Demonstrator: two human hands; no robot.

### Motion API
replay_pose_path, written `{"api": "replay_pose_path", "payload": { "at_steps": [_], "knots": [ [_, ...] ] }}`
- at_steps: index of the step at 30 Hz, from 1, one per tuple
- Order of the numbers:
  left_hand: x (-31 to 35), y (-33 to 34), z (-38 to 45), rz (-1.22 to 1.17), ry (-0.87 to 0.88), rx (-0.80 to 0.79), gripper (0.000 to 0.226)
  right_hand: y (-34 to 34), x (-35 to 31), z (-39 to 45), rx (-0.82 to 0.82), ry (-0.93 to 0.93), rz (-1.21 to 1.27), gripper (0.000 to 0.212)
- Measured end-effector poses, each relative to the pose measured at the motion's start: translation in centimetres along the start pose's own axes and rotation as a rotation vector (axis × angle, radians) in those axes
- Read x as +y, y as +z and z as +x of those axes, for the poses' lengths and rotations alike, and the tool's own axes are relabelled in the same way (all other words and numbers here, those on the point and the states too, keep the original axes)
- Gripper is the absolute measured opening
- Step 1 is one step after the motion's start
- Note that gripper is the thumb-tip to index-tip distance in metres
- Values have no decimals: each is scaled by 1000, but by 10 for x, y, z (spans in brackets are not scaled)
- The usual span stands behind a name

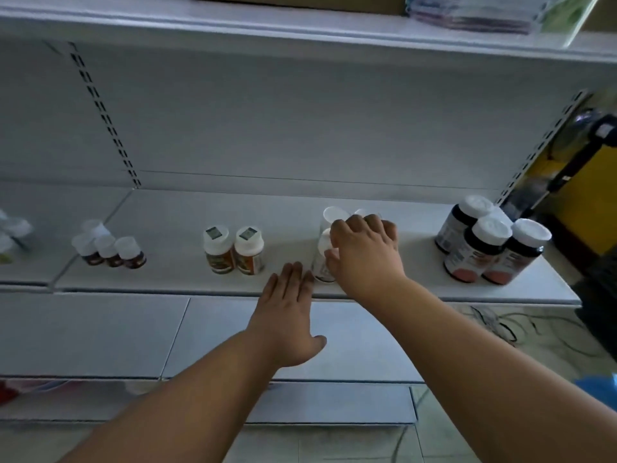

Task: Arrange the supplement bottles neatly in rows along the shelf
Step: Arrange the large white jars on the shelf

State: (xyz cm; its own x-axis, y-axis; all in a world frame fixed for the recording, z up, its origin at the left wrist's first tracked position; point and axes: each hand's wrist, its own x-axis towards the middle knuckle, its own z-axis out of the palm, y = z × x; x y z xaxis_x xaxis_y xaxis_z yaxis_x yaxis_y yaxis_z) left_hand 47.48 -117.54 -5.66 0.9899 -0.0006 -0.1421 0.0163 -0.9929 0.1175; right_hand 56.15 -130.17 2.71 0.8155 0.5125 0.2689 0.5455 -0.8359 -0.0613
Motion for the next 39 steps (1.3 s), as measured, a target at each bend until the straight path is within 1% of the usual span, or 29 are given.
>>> {"api": "replay_pose_path", "payload": {
  "at_steps": [5, 8, 10, 11, 12, 13, 16, 18, 19, 21, 23, 26, 29, 32, 34, 36, 37, 39],
  "knots": [
    [-5, 3, 3, 20, 35, 8, 109, 5, -12, -3, -23, 57, -33, 37],
    [-6, 5, 5, 11, 22, -15, 110, 2, -15, -4, 20, 79, -11, 34],
    [-6, 3, 6, 5, 4, -57, 111, -7, -14, -10, 99, 102, 103, 34],
    [-5, 2, 6, 10, -6, -70, 111, -15, -15, -15, 153, 129, 211, 32],
    [-5, 0, 7, 16, -9, -81, 112, -24, -16, -20, 196, 176, 361, 30],
    [-5, -1, 7, 19, -6, -93, 112, -33, -16, -23, 206, 238, 550, 28],
    [-4, -3, 5, 28, -8, -105, 113, -50, -14, -33, 139, 407, 1272, 30],
    [-5, -3, 5, 19, -6, -101, 113, -53, -10, -38, 67, 429, 1784, 33],
    [-6, -3, 5, 16, 1, -99, 113, -54, -11, -40, 13, 420, 1984, 37],
    [-7, -2, 5, 16, 10, -85, 113, -56, -14, -44, -70, 425, 2278, 43],
    [-8, -2, 5, 3, 16, -82, 112, -56, -17, -46, -122, 515, 2438, 49],
    [-8, 0, 5, -4, 21, -78, 112, -56, -17, -54, -247, 601, 2519, 62],
    [-10, 0, 4, -11, 23, -74, 112, -56, -14, -60, -345, 585, 2527, 64],
    [-10, 1, 3, -17, 28, -68, 111, -57, -11, -63, -363, 501, 2505, 55],
    [-10, 1, 3, -24, 30, -60, 111, -55, -12, -66, -395, 382, 2495, 54],
    [-11, 2, 3, -23, 29, -54, 112, -52, -13, -68, -426, 274, 2496, 65],
    [-11, 2, 3, -23, 31, -55, 112, -52, -15, -69, -430, 249, 2481, 70],
    [-12, 2, 3, -33, 35, -53, 112, -51, -19, -71, -437, 254, 2440, 73]
  ]
}}
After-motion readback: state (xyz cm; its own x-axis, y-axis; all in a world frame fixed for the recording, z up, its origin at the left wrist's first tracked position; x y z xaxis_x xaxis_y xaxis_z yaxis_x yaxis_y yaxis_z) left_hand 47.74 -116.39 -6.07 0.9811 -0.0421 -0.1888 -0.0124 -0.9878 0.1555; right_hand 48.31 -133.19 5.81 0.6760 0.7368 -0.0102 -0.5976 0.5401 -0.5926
